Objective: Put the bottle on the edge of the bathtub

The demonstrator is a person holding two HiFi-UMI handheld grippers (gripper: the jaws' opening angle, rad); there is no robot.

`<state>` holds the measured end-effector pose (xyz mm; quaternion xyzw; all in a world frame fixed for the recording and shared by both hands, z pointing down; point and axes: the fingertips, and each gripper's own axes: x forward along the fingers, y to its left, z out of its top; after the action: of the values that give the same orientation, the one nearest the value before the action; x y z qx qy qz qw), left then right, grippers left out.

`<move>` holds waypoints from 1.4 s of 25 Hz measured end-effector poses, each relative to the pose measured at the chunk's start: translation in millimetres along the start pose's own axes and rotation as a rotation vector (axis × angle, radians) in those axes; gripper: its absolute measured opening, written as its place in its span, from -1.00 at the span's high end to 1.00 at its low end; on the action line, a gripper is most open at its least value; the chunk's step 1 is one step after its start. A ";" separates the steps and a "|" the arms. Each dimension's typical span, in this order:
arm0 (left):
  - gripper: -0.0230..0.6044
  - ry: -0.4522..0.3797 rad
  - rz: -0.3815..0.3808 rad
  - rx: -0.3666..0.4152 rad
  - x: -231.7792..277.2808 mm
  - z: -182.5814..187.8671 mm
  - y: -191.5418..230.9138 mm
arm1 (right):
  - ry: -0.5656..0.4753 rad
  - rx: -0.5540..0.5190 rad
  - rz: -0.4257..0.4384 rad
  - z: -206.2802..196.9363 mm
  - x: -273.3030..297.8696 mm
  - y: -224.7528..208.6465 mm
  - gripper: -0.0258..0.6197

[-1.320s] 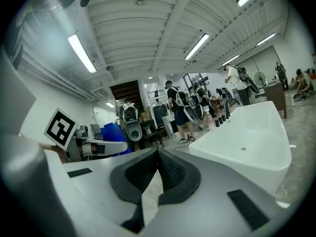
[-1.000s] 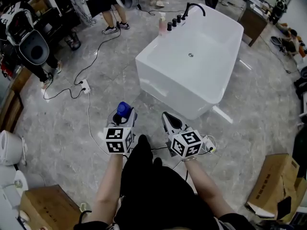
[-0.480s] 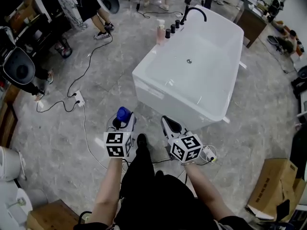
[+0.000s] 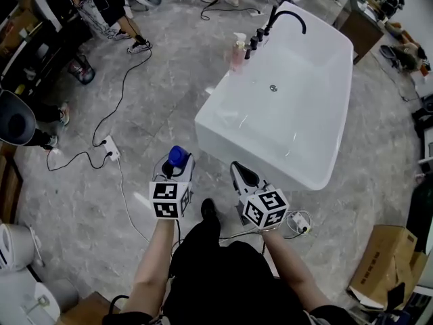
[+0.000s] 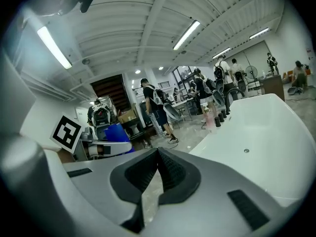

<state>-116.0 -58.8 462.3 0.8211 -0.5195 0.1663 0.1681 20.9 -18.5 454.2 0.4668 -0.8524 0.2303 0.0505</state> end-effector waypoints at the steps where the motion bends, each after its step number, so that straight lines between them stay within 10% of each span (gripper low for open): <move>1: 0.43 0.000 -0.005 0.000 6.5 2.9 4.8 | 0.001 0.000 -0.004 2.4 7.6 -2.3 0.92; 35: 0.43 0.073 0.032 -0.021 209.4 18.0 59.8 | 0.124 0.037 0.048 24.0 154.9 -90.3 0.92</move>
<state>-83.8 -257.9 546.3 0.8044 -0.5277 0.1934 0.1927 11.3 -190.0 510.7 0.4320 -0.8541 0.2756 0.0891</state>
